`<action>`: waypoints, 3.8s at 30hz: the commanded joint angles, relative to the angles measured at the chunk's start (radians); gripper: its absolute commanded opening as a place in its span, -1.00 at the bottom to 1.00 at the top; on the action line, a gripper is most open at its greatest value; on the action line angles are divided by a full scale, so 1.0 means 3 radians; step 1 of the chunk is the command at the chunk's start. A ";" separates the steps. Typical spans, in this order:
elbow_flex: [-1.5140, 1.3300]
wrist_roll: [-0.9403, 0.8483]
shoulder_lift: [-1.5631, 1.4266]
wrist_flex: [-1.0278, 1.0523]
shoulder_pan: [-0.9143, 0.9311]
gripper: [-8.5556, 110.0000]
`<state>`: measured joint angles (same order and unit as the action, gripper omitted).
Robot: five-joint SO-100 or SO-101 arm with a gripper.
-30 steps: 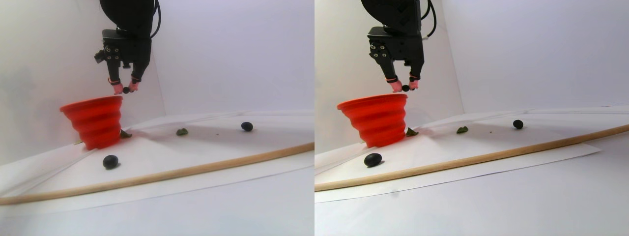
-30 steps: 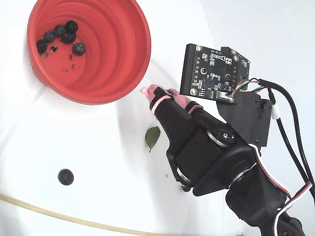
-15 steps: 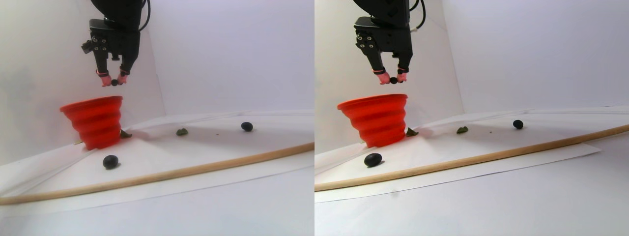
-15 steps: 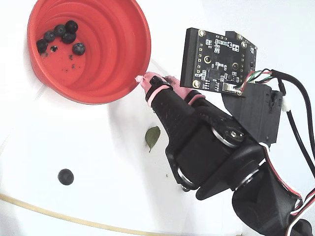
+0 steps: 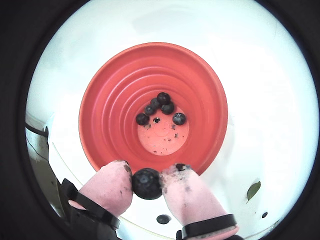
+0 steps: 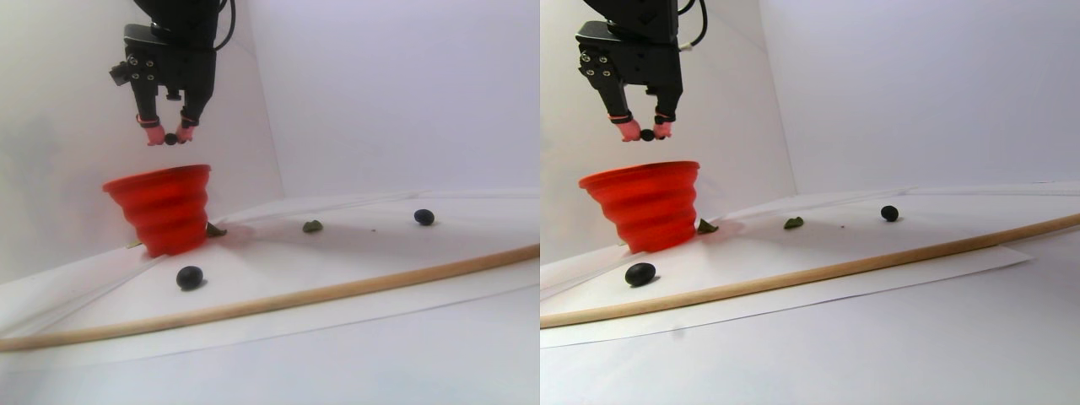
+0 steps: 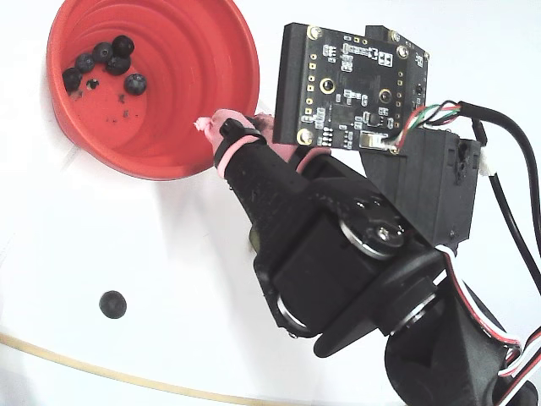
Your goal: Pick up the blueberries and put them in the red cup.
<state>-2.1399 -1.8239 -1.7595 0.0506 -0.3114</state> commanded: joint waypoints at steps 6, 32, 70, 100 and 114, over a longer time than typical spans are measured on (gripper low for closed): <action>0.0327 -0.0026 -0.0026 -0.0251 -0.0174 -0.68; 0.0276 0.0000 -0.0210 -0.0210 0.0169 -0.56; -0.0148 -0.0373 -0.1043 0.0701 0.1018 -0.58; -0.0435 -0.0644 -0.1611 0.1370 0.1713 -0.59; -0.0476 -0.0777 -0.1723 0.1600 0.2071 -0.59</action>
<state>-2.3071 -2.0479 -2.1706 0.5277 0.2930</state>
